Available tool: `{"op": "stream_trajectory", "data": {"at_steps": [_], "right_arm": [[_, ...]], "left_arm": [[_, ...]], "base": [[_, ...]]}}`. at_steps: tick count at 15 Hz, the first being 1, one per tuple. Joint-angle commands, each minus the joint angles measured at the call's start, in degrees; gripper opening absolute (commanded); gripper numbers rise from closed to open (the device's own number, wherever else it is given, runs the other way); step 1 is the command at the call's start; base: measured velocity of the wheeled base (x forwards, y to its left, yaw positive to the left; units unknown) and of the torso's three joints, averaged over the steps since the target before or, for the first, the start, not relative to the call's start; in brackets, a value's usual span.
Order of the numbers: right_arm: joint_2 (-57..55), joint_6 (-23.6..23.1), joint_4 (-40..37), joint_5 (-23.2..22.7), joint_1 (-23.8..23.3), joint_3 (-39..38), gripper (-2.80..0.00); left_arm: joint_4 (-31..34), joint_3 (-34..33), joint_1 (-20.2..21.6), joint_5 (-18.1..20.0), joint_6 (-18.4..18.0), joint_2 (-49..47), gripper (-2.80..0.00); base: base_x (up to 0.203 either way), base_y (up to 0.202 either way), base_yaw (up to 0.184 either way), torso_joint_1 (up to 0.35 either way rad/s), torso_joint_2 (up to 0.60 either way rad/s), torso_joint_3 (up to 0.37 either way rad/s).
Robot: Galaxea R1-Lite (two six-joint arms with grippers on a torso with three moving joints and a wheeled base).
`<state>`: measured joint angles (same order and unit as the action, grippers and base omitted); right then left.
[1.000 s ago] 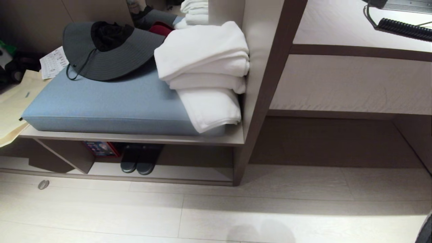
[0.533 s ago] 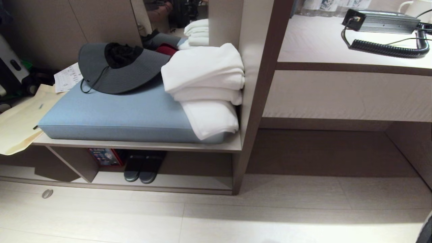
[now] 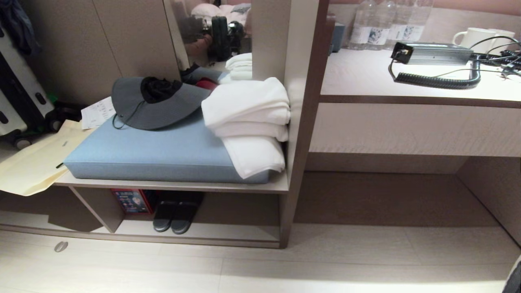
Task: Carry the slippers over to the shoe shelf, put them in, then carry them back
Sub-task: Place the slippers into the shoe cabinet
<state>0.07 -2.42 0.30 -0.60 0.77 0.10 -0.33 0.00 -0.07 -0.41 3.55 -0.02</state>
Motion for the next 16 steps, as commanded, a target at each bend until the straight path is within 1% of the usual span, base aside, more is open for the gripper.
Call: {"op": "stream_trajectory", "data": {"at_steps": [1,8,16], "right_arm": [[0.0,0.0,0.0,0.0,0.0,0.0,-2.8],[0.0,0.5,0.0,0.2,0.0,0.0,-2.8],[0.0,0.5,0.0,0.2,0.0,0.0,-2.8]], "left_arm": [[0.0,0.0,0.0,0.0,0.1,0.0,-2.8],[0.0,0.0,0.0,0.0,0.1,0.0,-2.8],[0.0,0.0,0.0,0.0,0.1,0.1,-2.8]], "base": [[0.0,0.0,0.0,0.002,0.0,0.2],[0.0,0.0,0.0,0.004,0.0,0.193],[0.0,0.0,0.0,0.002,0.0,0.021]]}}
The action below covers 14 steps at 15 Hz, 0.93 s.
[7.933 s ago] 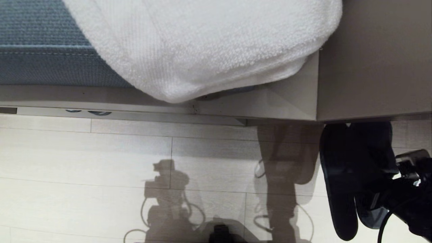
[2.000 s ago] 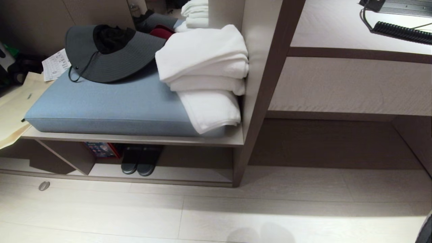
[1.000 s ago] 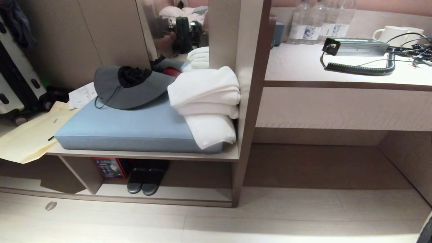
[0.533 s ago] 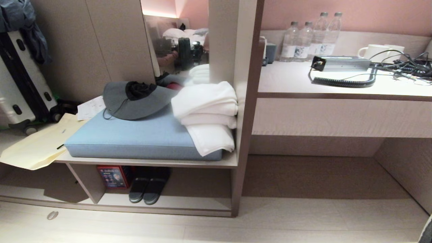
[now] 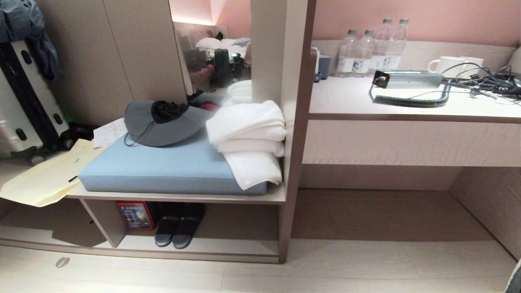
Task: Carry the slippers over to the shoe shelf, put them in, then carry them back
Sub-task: Place the slippers into the shoe cabinet
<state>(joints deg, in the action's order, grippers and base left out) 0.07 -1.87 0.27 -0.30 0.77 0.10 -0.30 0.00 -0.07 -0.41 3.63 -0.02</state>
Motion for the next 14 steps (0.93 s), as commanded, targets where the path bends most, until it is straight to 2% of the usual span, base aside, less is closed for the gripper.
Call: {"op": "stream_trajectory", "data": {"at_steps": [1,4,14], "right_arm": [[0.0,0.0,0.0,-0.1,0.0,0.0,-2.8],[0.0,-0.1,0.0,-0.1,0.0,0.0,-2.8],[0.0,-0.1,0.0,-0.1,0.0,0.0,-2.8]], "left_arm": [[0.0,0.0,0.0,0.0,0.1,0.1,-2.8],[0.0,0.0,0.0,0.0,0.1,0.0,-2.8],[0.0,0.0,0.0,0.0,0.1,0.1,-2.8]], "base": [[0.0,0.0,0.0,0.0,0.0,0.0],[0.001,0.115,-0.01,0.003,0.0,0.005],[0.0,0.195,-0.001,0.004,0.0,0.002]]}}
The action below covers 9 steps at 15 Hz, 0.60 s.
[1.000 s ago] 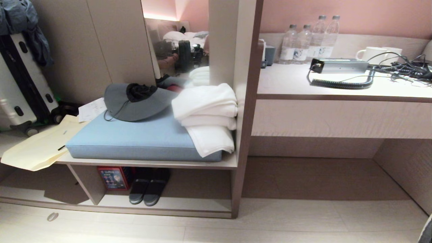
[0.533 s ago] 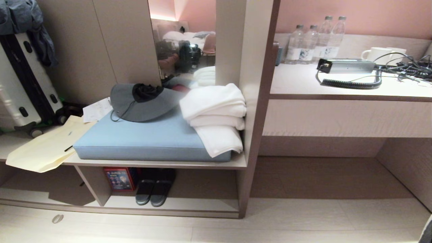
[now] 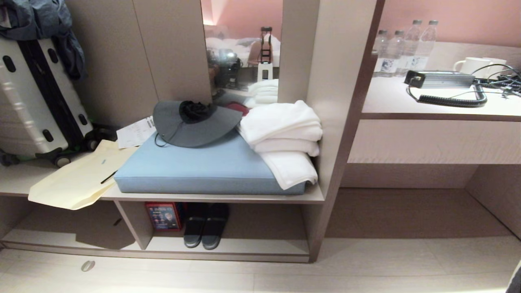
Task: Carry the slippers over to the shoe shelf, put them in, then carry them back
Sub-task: Place the slippers into the shoe cabinet
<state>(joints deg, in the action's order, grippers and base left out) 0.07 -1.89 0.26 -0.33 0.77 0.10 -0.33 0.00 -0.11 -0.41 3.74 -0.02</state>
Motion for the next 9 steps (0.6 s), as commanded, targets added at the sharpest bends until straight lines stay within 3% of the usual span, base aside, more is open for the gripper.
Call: {"op": "stream_trajectory", "data": {"at_steps": [1,9], "right_arm": [[0.0,0.0,0.0,0.0,0.0,0.0,-2.8],[0.0,0.0,0.0,0.0,0.0,0.0,-2.8]], "left_arm": [[0.0,0.0,0.0,0.0,0.0,0.1,-2.8],[0.0,0.0,0.0,0.0,0.0,0.0,-2.8]], "base": [[0.0,0.196,0.0,-0.001,0.0,0.002],[0.0,0.195,-0.002,0.002,0.0,0.003]]}}
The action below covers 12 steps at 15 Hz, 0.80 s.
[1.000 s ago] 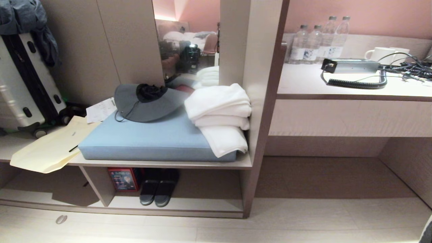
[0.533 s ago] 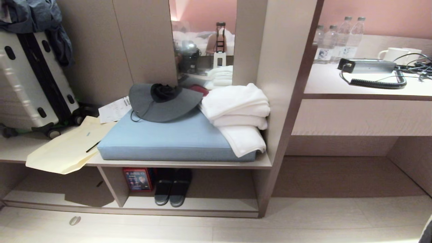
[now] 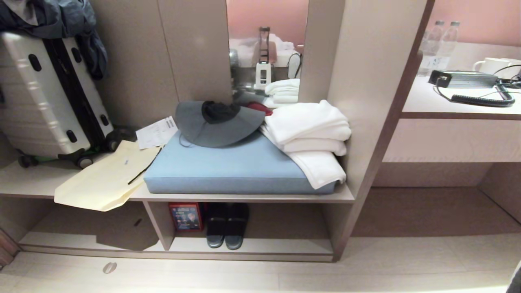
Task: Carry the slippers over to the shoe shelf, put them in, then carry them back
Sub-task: Place the slippers into the shoe cabinet
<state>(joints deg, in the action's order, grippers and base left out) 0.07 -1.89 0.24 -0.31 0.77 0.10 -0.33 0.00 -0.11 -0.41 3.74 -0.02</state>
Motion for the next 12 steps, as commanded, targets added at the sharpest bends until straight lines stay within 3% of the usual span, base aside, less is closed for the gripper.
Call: {"op": "stream_trajectory", "data": {"at_steps": [1,12], "right_arm": [[0.0,0.0,0.0,0.0,0.0,0.0,-2.8],[0.0,0.0,0.0,0.0,0.0,0.0,-2.8]], "left_arm": [[0.0,0.0,0.0,0.0,0.0,0.1,-2.8],[0.0,-0.1,0.0,0.0,-0.1,0.0,-2.8]], "base": [[0.0,0.194,-0.002,0.002,0.0,0.002],[0.0,0.195,-0.002,0.003,0.0,0.002]]}}
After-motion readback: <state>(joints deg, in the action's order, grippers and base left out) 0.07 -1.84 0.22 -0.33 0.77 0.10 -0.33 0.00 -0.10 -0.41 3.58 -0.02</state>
